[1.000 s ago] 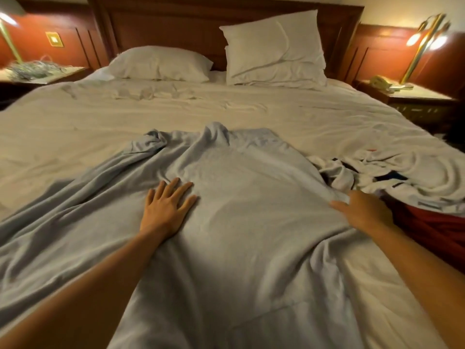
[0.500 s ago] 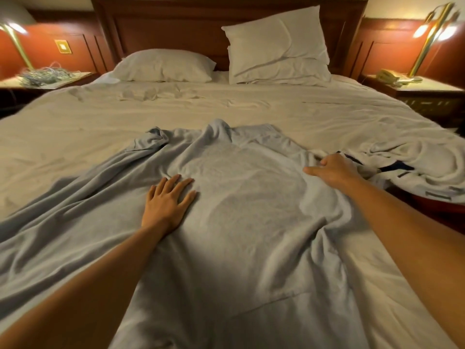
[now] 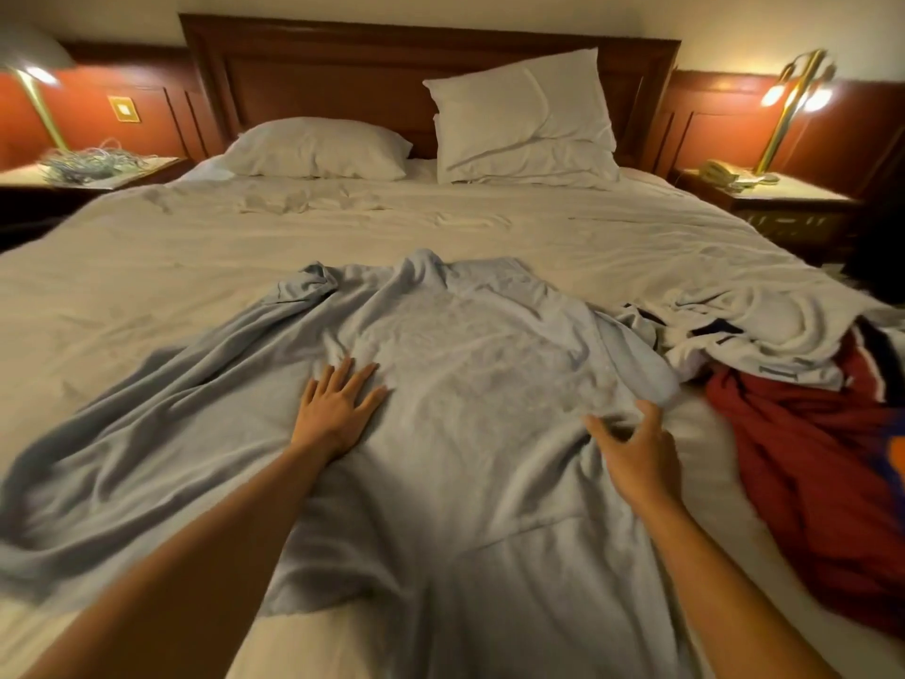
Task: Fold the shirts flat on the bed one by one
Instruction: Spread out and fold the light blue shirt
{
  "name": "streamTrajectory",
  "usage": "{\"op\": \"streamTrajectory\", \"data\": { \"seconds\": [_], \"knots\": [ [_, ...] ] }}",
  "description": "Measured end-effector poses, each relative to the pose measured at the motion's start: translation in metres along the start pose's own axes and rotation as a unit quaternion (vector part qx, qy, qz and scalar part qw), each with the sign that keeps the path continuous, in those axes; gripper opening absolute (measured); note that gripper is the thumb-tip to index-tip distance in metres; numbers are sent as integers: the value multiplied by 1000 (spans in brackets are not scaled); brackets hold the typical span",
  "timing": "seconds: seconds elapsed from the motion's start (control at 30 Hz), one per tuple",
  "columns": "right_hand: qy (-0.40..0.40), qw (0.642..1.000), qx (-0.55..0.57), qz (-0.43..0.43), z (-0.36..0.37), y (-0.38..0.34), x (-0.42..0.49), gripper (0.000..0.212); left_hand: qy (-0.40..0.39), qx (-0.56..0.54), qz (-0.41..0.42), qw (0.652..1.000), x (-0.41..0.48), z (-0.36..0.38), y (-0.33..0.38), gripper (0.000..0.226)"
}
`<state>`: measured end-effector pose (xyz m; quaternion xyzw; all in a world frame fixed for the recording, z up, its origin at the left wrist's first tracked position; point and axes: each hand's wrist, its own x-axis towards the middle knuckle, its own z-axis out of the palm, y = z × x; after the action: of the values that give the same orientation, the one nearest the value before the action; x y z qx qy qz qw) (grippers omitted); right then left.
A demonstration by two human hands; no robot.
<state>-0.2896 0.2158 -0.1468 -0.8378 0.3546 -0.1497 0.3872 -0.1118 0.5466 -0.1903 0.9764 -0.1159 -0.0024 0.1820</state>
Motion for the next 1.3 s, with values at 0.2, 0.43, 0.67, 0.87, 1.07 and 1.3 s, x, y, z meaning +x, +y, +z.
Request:
{"op": "streamTrajectory", "data": {
  "seconds": [0.2, 0.43, 0.67, 0.87, 1.07, 1.3],
  "knots": [
    [-26, 998, -48, -32, -19, 13, -28, 38, -44, 15, 19, 999, -77, -16, -11, 61],
    [14, 981, -183, -65, -44, 15, -65, 40, -64, 33, 19, 997, -140, -44, -54, 57],
    [-49, 887, -238, -393, -10, -32, -181, 39, -79, 100, 57, 990, -180, -88, -88, 80],
    [-242, 849, -321, -343, 21, -48, -228, 82, 5, 102, -68, 992, -199, -124, -148, 57],
    [-297, 884, -213, -293, 22, -55, -225, 31, 18, 119, -230, 966, -197, -143, -186, 80],
    [-486, 841, -138, -194, 6, -75, -210, 16, 9, 151, -136, 979, -186, -153, -179, 47]
  ]
}}
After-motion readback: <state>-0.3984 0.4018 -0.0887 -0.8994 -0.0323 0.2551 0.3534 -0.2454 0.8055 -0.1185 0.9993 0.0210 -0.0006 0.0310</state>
